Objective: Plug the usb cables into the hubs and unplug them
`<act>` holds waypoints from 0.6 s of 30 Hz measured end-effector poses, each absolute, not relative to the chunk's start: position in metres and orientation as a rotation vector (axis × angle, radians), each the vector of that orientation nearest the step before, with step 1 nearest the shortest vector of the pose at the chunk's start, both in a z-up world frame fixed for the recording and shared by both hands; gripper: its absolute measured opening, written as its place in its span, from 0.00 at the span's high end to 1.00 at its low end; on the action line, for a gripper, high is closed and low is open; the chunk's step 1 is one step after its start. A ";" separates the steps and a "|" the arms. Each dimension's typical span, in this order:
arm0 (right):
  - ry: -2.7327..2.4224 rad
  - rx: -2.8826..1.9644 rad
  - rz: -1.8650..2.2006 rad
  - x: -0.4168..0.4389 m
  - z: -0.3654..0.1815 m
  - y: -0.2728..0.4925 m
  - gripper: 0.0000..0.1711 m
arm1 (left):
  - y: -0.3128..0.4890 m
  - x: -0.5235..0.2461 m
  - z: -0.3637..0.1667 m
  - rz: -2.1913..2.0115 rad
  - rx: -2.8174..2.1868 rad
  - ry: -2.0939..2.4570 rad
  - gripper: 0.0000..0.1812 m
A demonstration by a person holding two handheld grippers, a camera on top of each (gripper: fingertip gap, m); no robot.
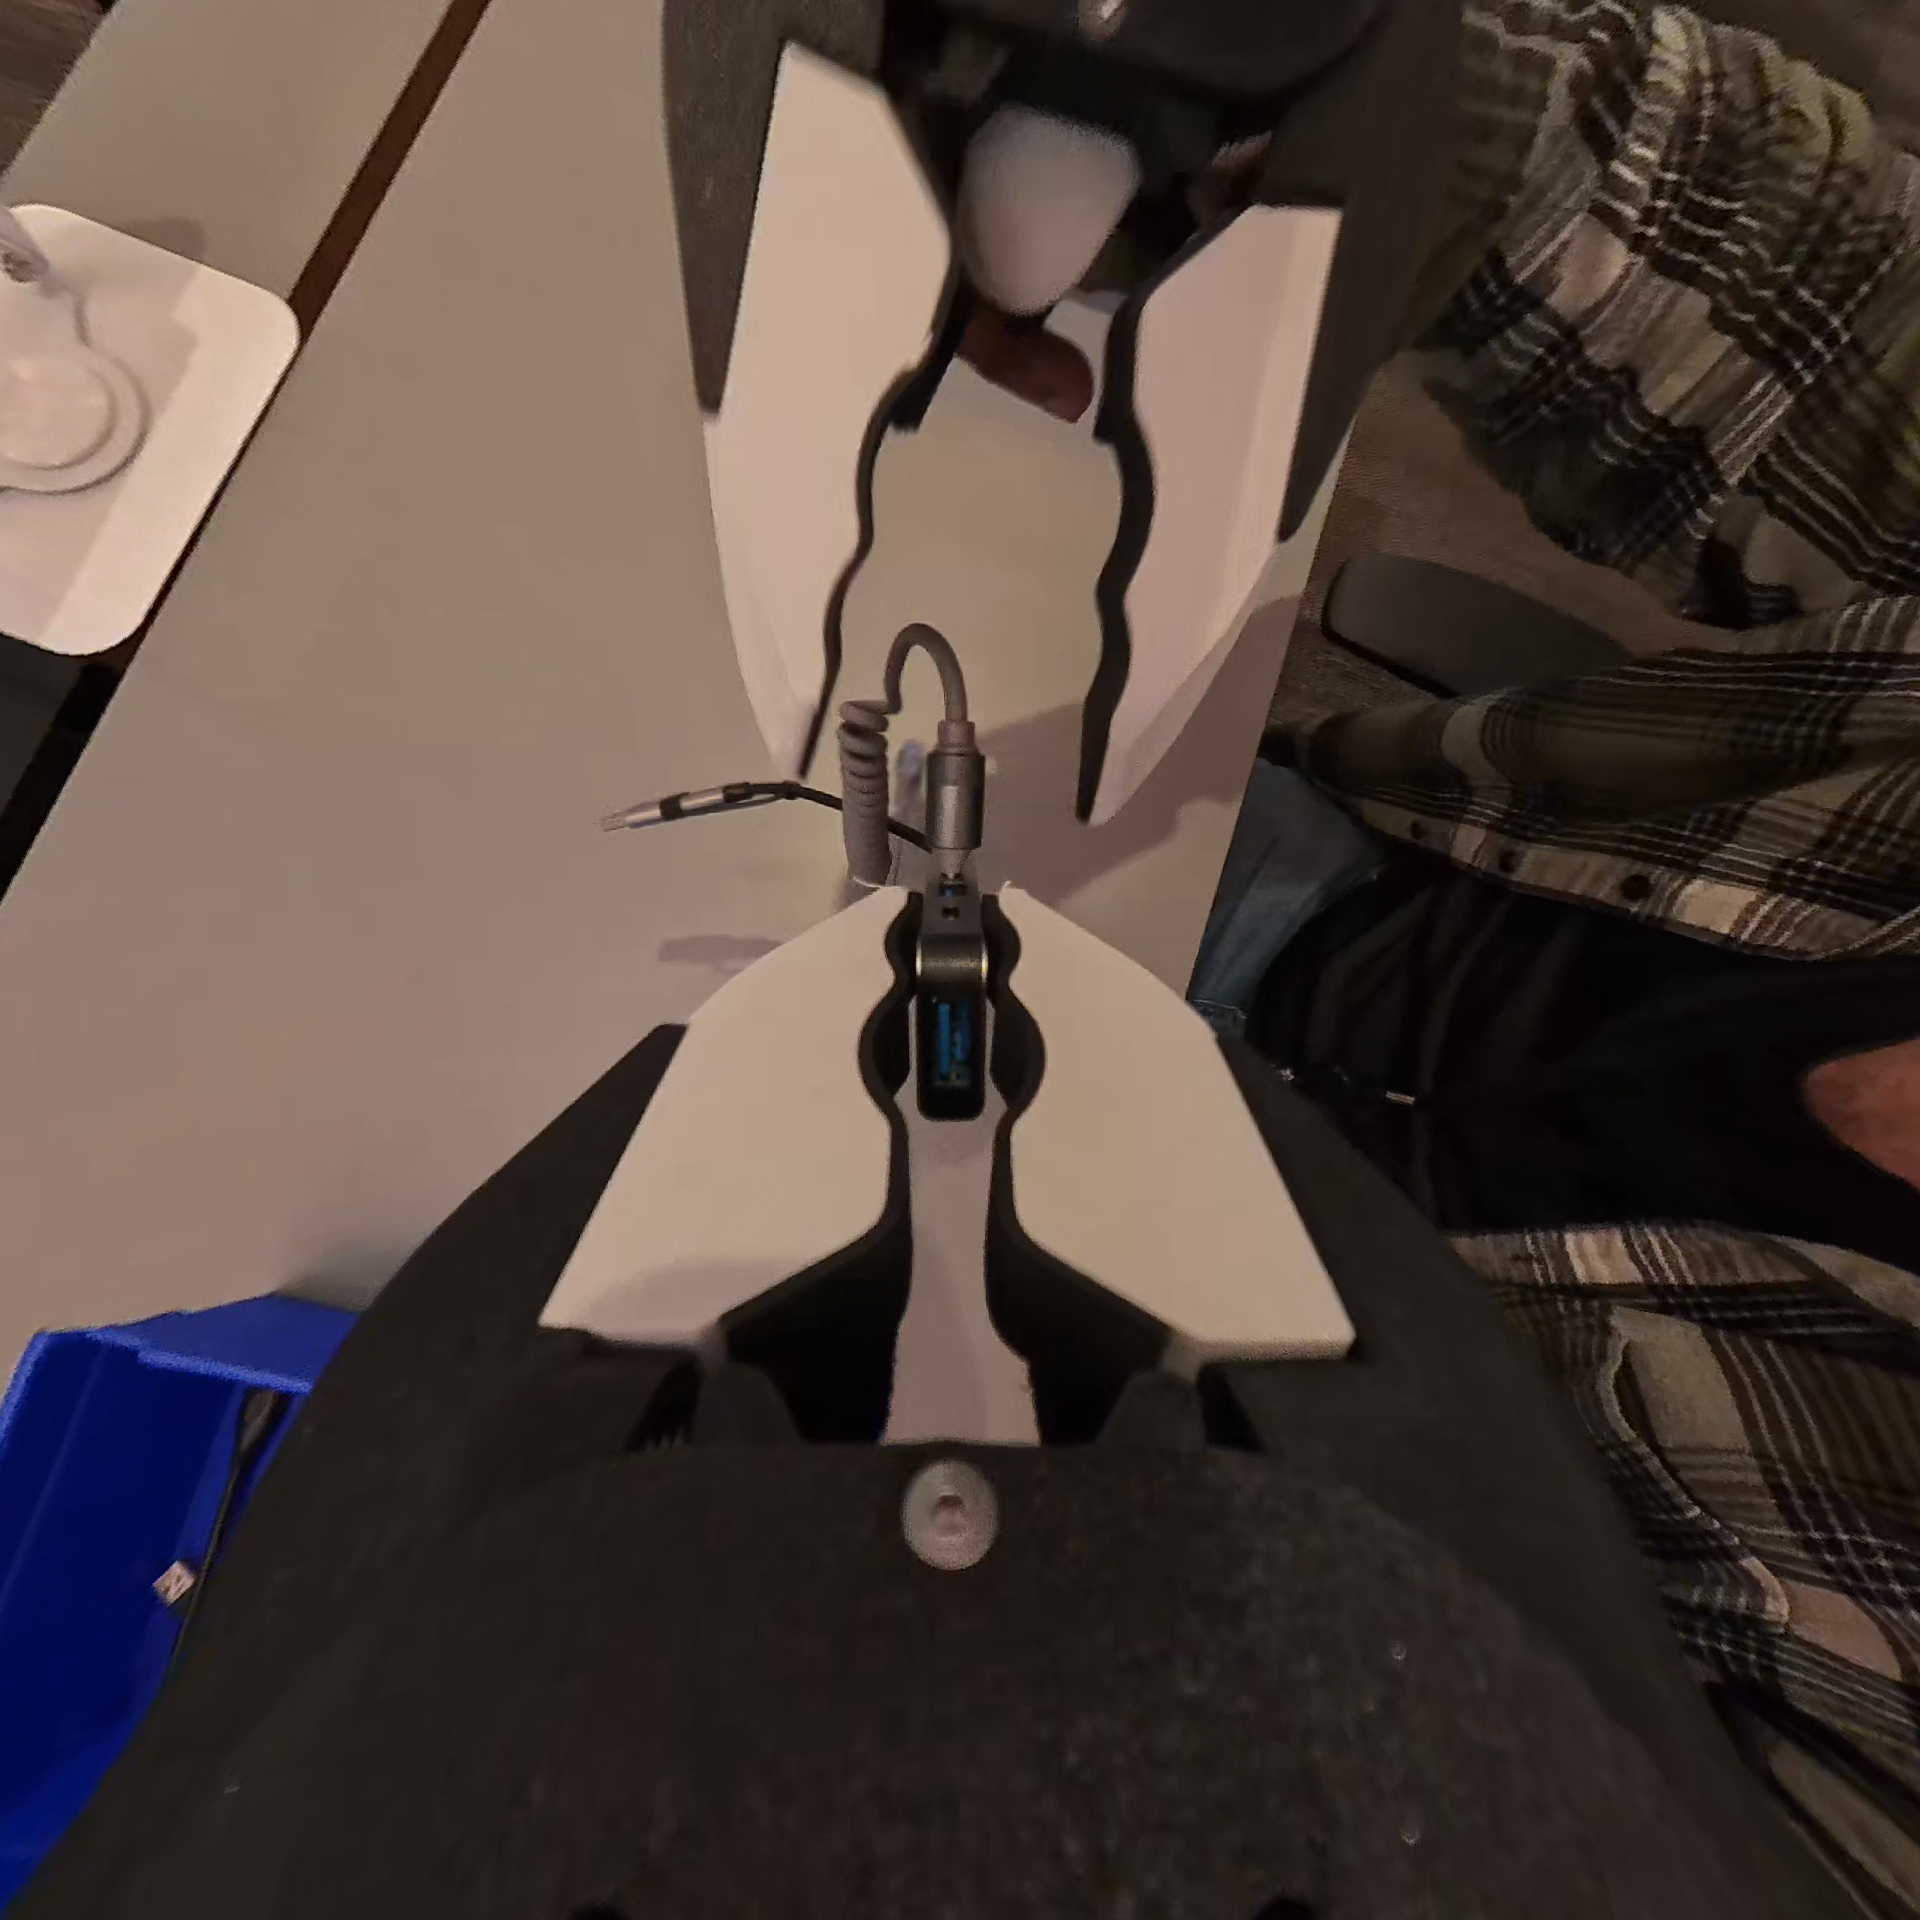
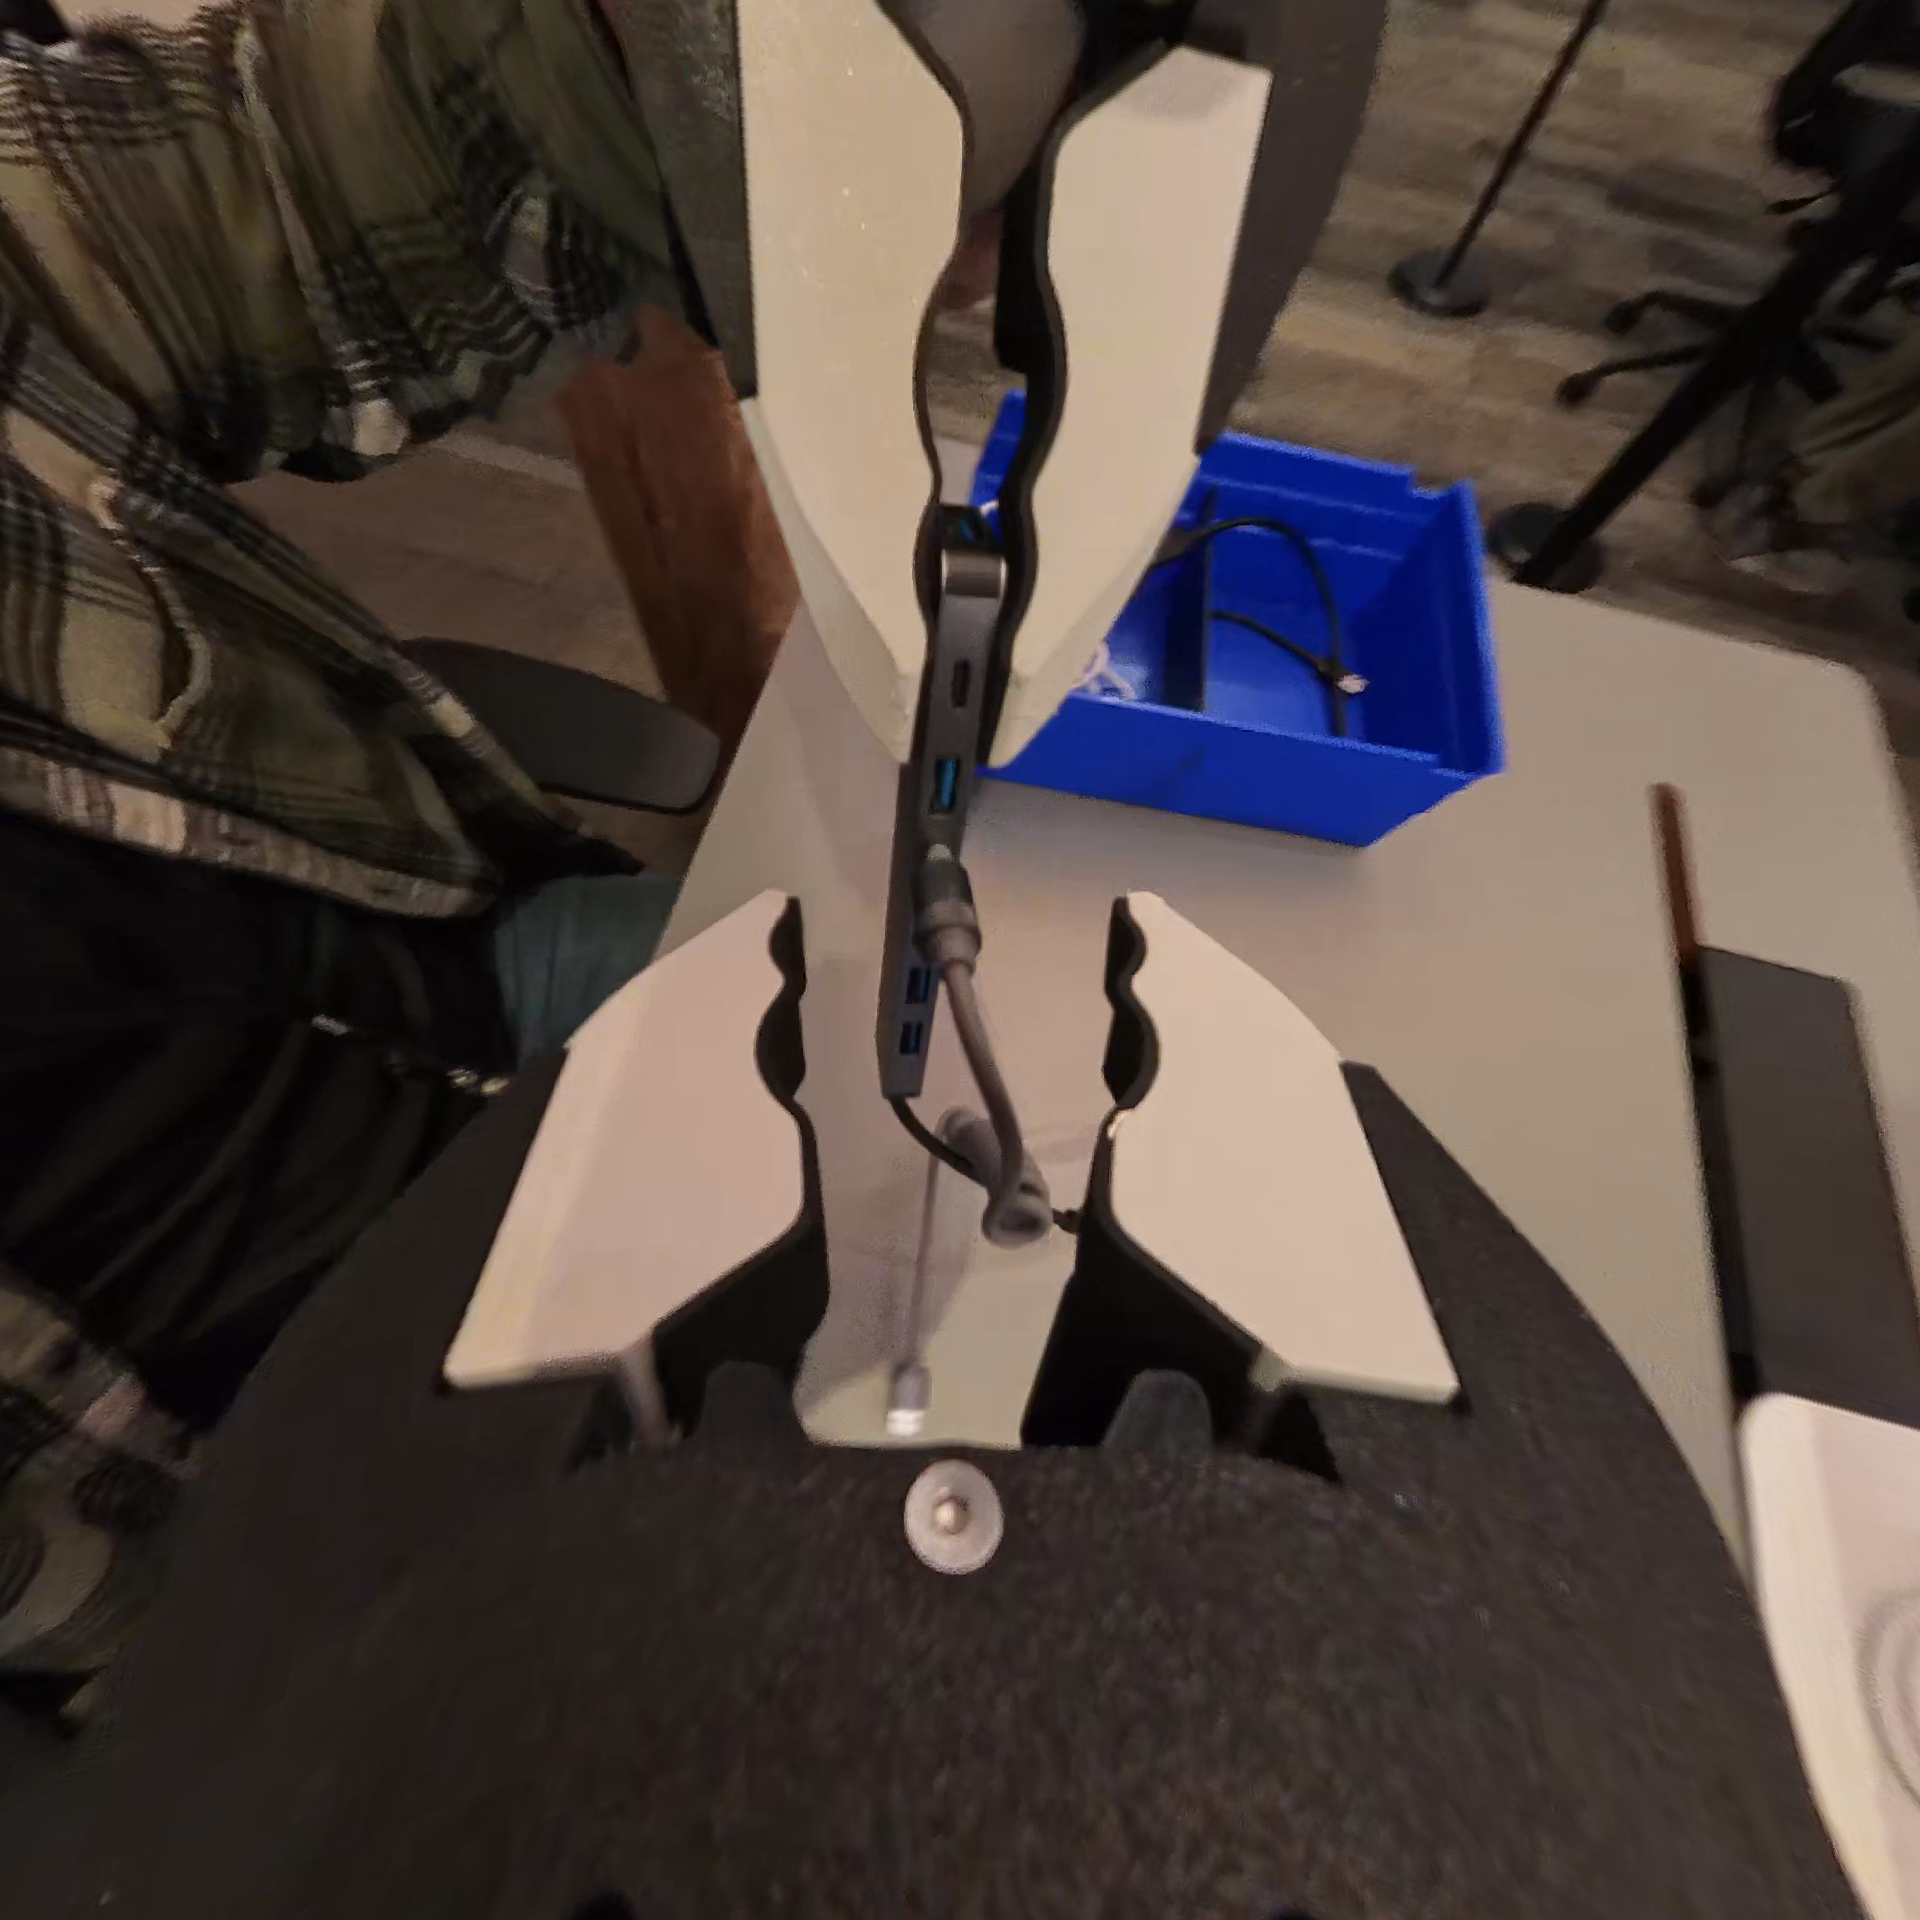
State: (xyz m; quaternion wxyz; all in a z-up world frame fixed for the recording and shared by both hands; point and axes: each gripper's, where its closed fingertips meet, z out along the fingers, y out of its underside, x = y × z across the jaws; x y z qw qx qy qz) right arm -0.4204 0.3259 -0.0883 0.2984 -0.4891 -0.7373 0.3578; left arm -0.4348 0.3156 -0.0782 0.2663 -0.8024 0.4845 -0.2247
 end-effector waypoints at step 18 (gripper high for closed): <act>-1.727 -1.574 1.302 -0.401 -0.149 0.341 0.93 | 0.340 -0.422 -0.117 -1.295 -1.863 1.013 0.70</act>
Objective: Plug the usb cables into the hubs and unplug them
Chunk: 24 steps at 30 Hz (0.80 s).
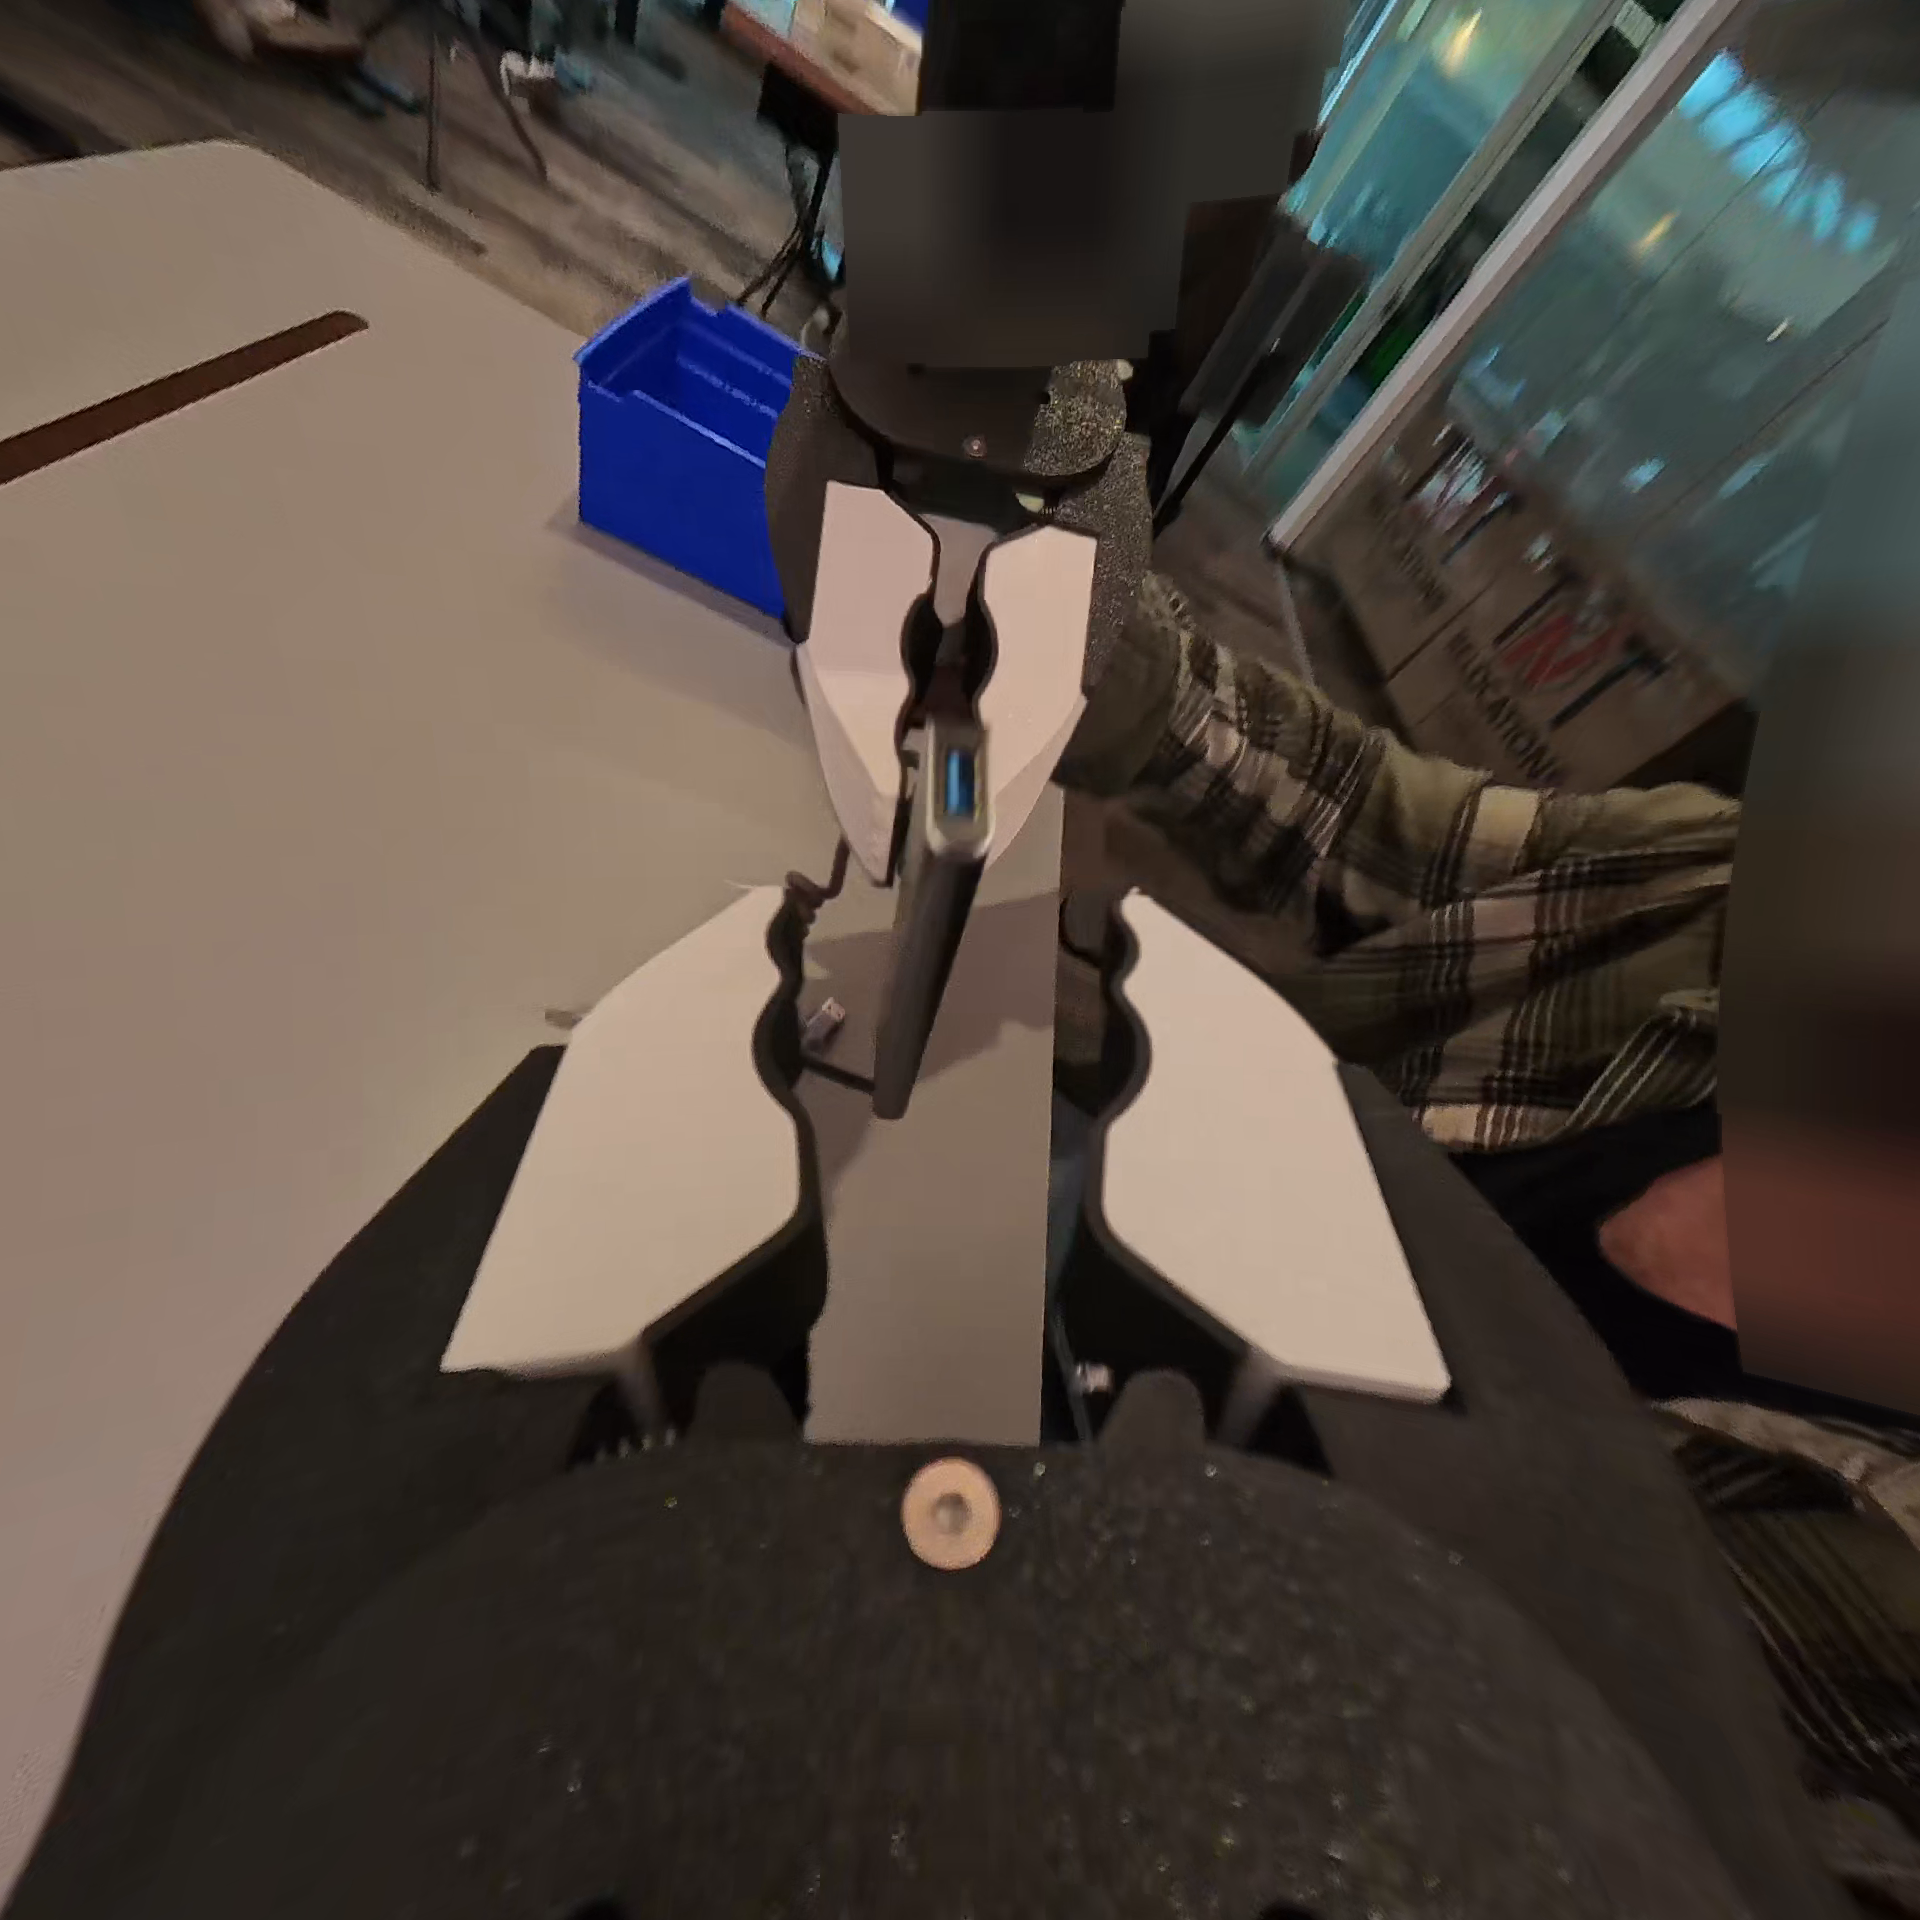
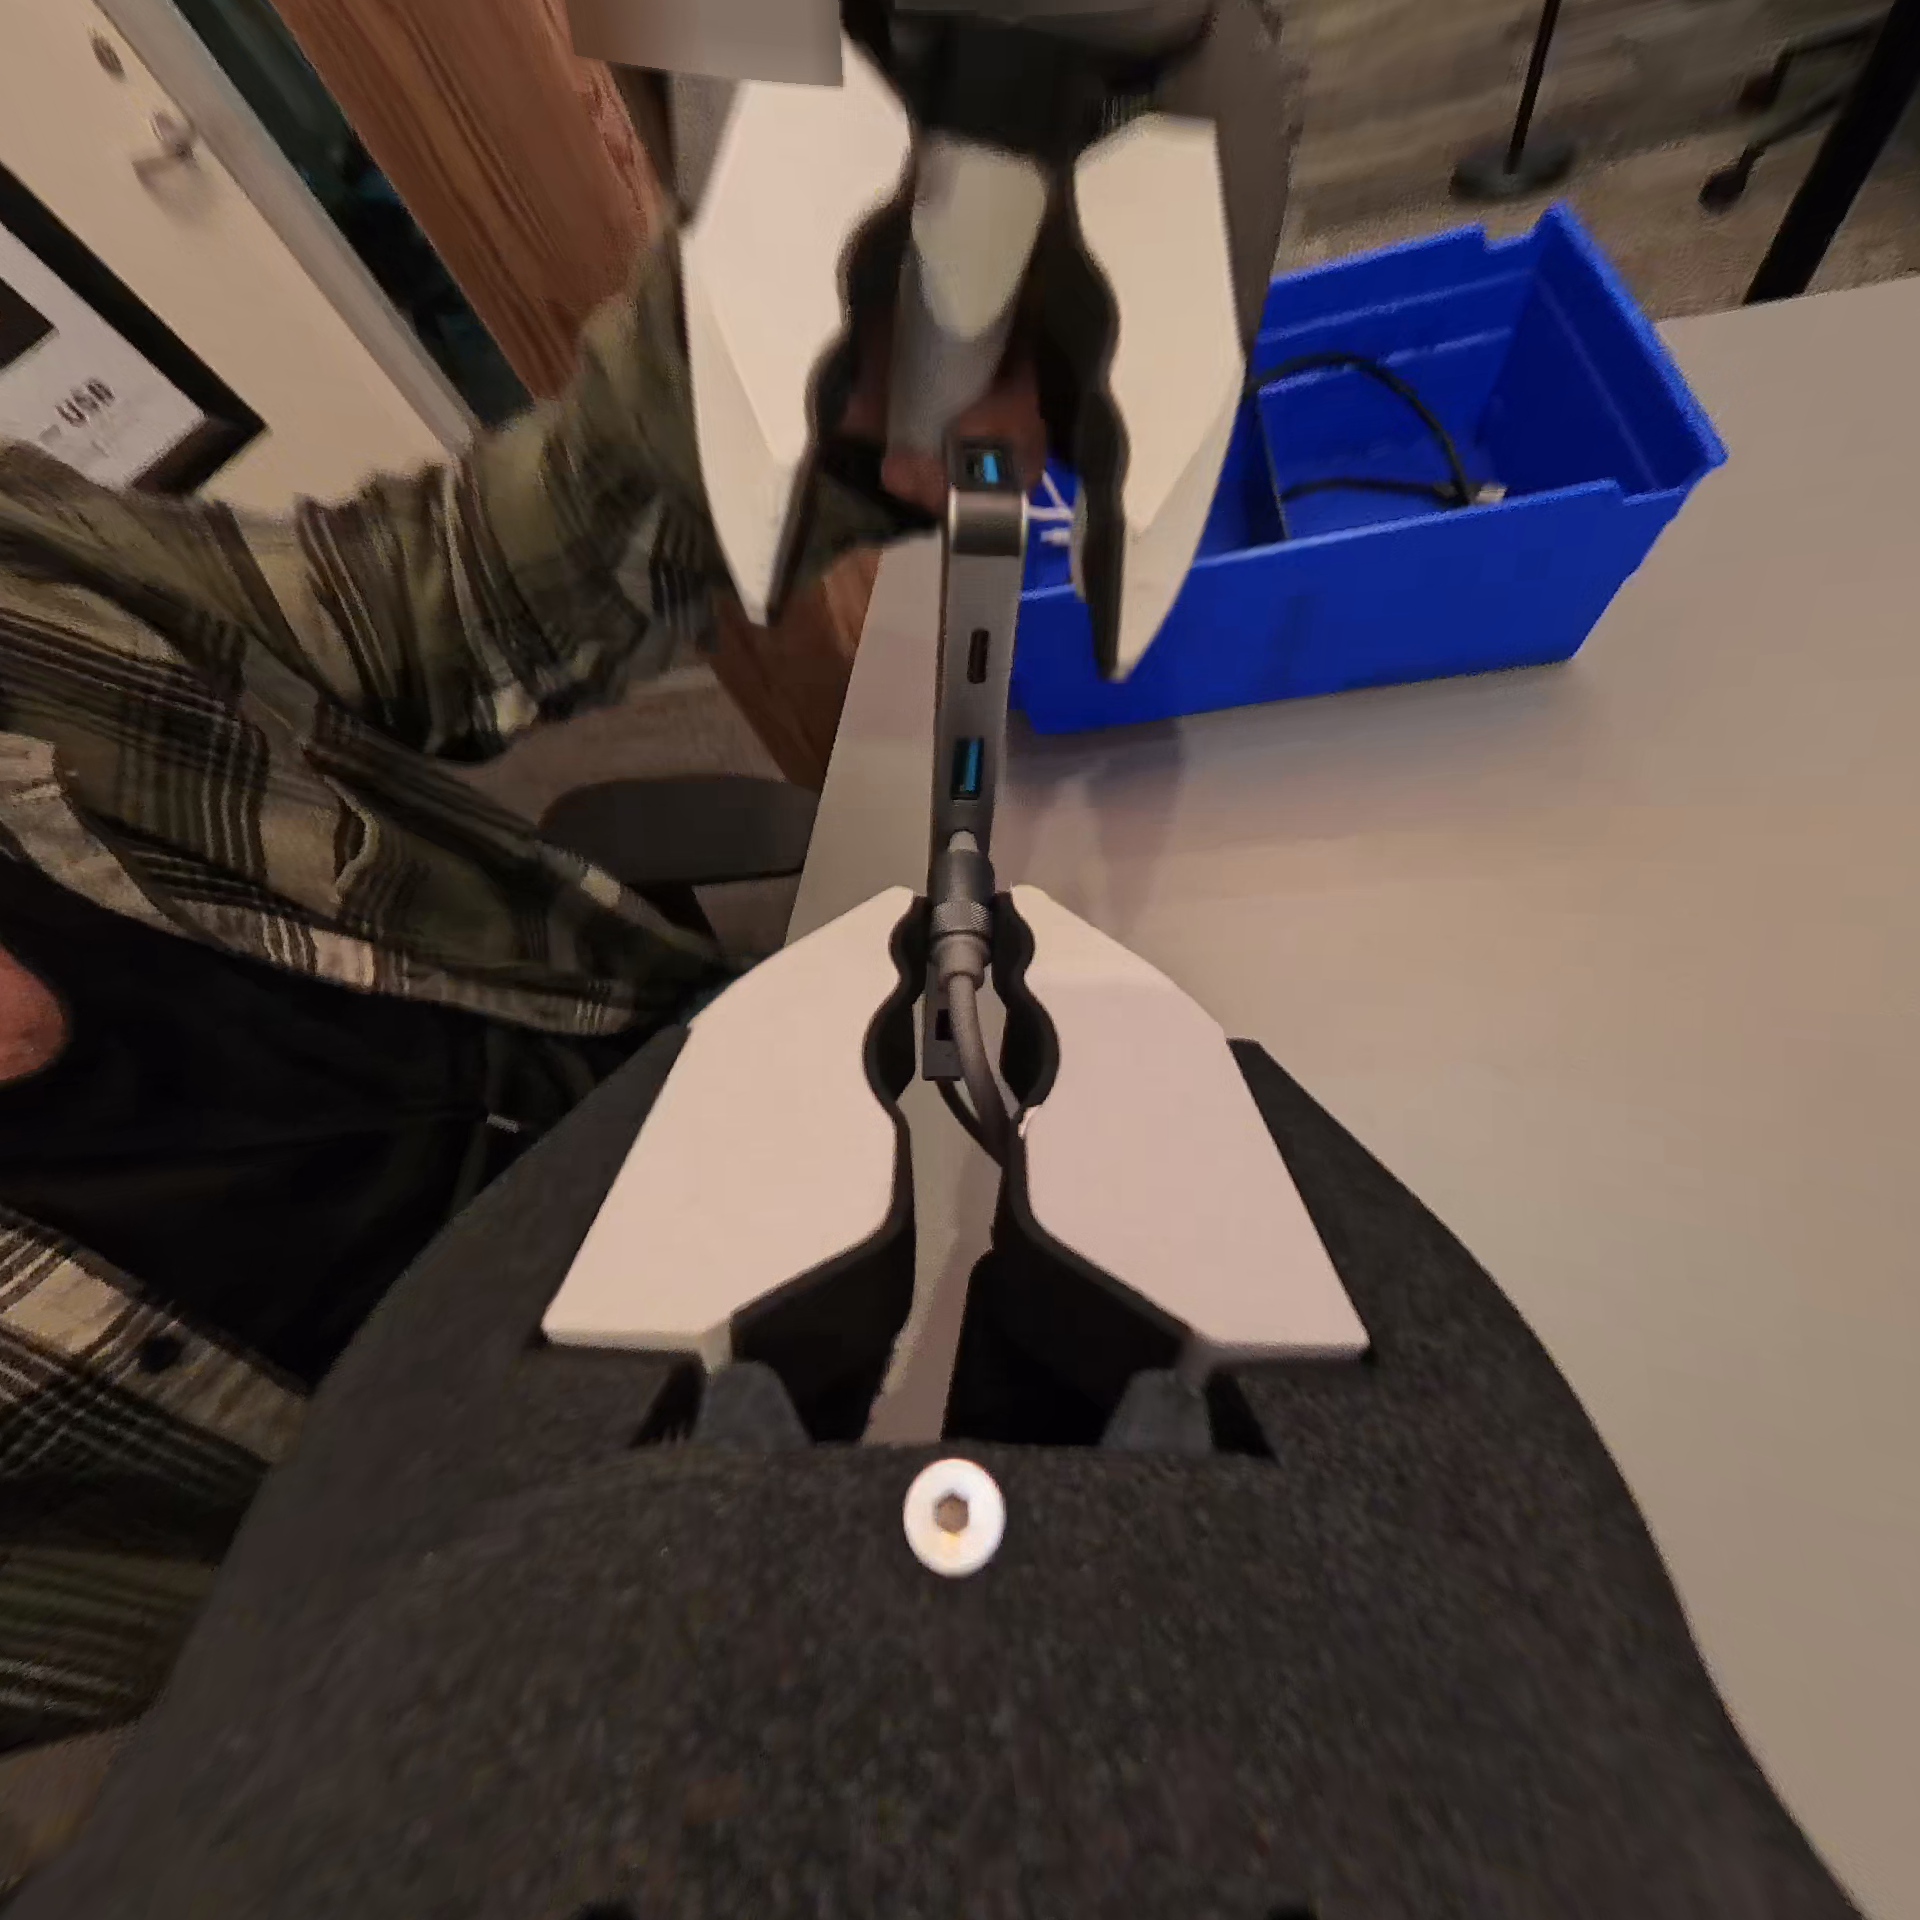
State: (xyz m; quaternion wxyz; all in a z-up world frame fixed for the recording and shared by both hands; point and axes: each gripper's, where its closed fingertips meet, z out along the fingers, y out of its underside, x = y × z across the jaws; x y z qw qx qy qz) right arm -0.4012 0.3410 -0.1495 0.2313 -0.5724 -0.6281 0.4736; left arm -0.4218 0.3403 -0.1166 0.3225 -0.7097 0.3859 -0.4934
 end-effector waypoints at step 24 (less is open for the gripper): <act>-1.595 -1.486 1.370 -0.374 -0.161 0.338 0.94 | 0.337 -0.368 -0.160 -1.219 -1.656 0.942 0.95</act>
